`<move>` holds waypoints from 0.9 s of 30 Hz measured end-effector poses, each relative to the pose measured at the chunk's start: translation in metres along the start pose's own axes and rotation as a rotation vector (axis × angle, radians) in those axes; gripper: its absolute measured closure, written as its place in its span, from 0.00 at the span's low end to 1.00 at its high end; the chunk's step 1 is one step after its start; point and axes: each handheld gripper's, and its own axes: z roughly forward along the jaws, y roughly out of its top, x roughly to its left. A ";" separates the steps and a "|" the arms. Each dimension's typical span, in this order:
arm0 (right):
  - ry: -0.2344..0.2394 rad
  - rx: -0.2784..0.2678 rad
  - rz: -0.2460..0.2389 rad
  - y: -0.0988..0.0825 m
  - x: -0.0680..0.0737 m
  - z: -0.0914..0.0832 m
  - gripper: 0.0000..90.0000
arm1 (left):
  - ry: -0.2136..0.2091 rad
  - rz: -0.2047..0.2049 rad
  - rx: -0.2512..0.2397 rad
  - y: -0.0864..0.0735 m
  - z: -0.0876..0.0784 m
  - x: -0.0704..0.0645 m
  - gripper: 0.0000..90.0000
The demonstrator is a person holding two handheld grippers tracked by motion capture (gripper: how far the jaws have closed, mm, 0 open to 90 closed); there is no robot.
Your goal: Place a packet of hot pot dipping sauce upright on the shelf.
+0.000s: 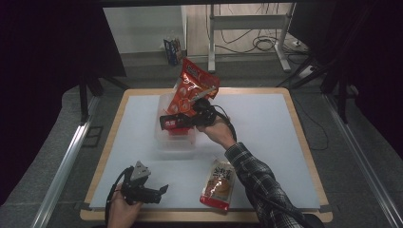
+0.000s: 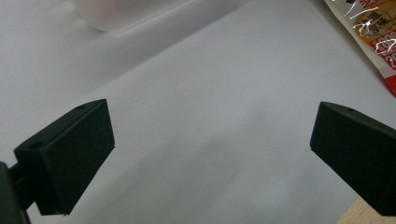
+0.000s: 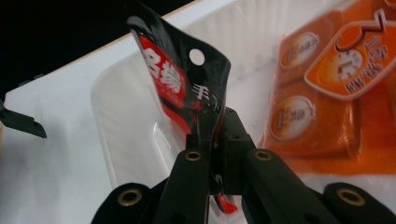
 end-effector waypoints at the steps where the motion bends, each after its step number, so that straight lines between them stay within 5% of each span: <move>1: 0.006 -0.003 0.011 -0.001 -0.001 -0.001 0.98 | 0.000 -0.001 0.000 0.000 0.000 0.000 0.00; 6: 0.001 0.024 -0.021 0.002 0.006 -0.002 0.97 | 0.003 -0.006 -0.003 0.001 -0.001 0.000 0.00; 14: -0.078 0.010 -0.082 -0.005 0.014 -0.017 0.53 | 0.004 -0.008 0.012 0.003 0.002 -0.004 0.00; 27: -0.144 -0.016 -0.092 -0.039 0.011 -0.046 0.21 | -0.021 0.002 0.016 0.008 0.002 -0.011 0.03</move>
